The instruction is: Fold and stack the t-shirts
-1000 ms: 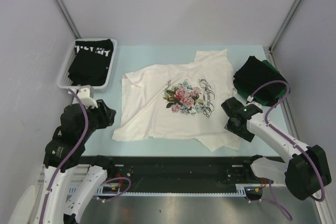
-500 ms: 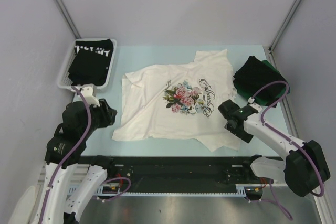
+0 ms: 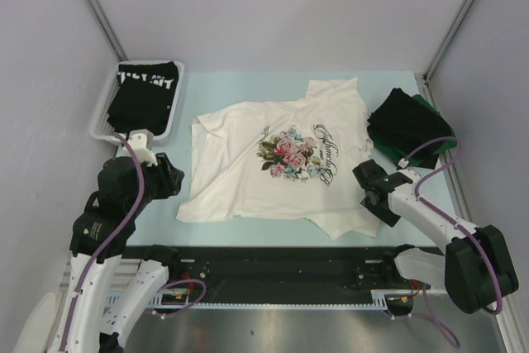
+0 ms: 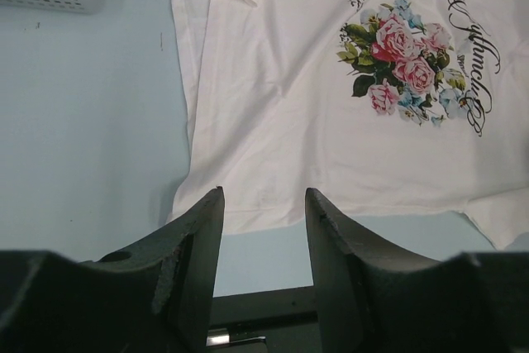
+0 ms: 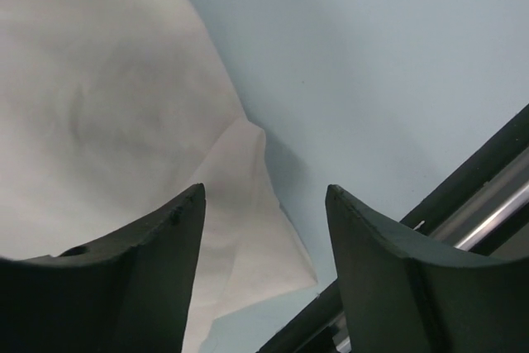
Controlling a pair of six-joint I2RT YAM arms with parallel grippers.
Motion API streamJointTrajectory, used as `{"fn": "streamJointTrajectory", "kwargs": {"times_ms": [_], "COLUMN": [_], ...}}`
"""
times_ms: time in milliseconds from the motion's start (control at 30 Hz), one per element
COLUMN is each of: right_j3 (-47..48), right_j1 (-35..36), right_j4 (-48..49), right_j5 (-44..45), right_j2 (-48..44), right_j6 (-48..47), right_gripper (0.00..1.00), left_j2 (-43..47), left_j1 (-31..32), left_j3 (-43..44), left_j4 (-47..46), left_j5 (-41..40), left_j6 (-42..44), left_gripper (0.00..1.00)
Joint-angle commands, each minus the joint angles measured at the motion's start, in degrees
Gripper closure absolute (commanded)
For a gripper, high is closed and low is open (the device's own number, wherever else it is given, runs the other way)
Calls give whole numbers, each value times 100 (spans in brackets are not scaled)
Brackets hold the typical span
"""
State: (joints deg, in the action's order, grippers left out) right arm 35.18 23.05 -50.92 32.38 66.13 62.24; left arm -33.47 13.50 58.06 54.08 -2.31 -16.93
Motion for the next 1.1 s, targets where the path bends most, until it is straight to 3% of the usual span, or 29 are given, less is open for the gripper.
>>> {"fn": "streamJointTrajectory", "kwargs": {"times_ms": [0, 100, 233, 600, 1067], "right_j3": [-73, -72, -64, -73, -73], "right_j1": [-64, -72, -81, -134, -406], "right_j4": [433, 538, 636, 574, 380], "right_j5": [23, -4, -56, -65, 207], "right_j2": [-100, -56, -65, -197, -56], "right_j6": [-89, -194, -300, -502, -379], "right_gripper": [38, 44, 66, 92, 70], "left_j2": [-10, -19, -36, -54, -36], "left_j1": [13, 13, 13, 13, 13], "left_j3": [232, 232, 223, 91, 38], "left_j4": [-161, -170, -170, -267, -214], "left_j5": [81, 81, 107, 178, 178], "left_j6": [58, 40, 40, 5, -4], "left_gripper": [51, 51, 50, 50, 50]}}
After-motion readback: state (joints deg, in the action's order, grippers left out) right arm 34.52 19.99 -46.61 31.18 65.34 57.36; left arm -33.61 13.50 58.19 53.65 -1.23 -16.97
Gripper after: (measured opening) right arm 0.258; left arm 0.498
